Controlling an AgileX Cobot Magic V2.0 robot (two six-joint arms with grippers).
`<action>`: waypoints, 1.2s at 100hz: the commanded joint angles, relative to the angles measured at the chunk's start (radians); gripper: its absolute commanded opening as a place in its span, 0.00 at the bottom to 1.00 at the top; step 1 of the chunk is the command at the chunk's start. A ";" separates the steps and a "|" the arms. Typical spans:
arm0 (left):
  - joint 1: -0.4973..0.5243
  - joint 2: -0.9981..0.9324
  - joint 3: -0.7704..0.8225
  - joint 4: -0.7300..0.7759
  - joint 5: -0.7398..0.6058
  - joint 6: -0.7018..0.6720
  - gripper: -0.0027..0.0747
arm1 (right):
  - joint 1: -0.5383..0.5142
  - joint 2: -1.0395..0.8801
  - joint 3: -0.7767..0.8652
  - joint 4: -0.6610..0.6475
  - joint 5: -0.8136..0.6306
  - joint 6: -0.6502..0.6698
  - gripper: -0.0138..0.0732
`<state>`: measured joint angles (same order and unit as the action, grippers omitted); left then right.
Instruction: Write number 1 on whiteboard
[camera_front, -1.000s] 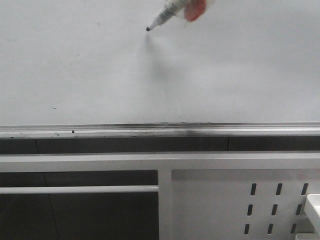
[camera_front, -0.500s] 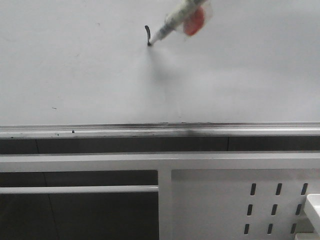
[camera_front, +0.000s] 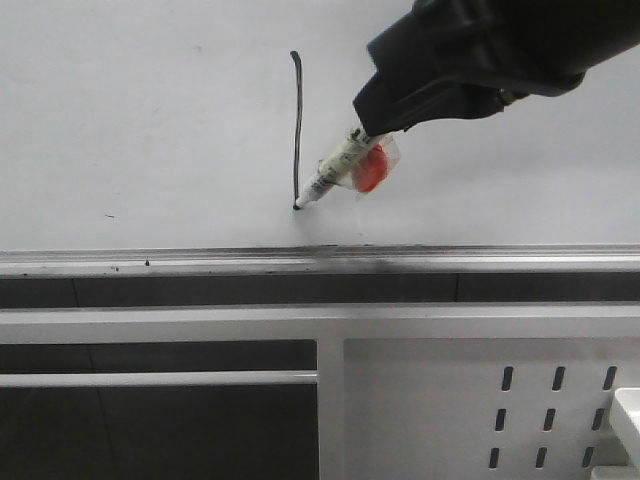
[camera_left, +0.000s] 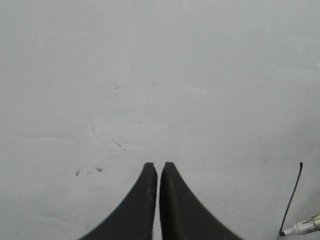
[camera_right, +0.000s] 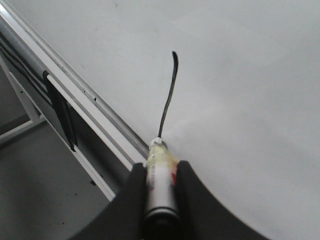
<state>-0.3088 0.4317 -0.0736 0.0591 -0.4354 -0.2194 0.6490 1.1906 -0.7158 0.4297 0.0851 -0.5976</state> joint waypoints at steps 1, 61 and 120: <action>-0.001 0.005 -0.028 0.088 -0.083 -0.006 0.01 | 0.030 -0.047 -0.052 -0.019 0.014 -0.003 0.08; -0.068 0.255 -0.175 1.107 -0.196 -0.344 0.44 | 0.147 -0.055 -0.336 -0.155 0.474 -0.004 0.08; -0.068 0.573 -0.318 1.129 -0.401 -0.338 0.44 | 0.225 -0.055 -0.361 -0.152 0.419 -0.004 0.08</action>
<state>-0.3680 0.9923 -0.3586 1.2314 -0.7635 -0.5477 0.8713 1.1599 -1.0373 0.2656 0.5840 -0.5976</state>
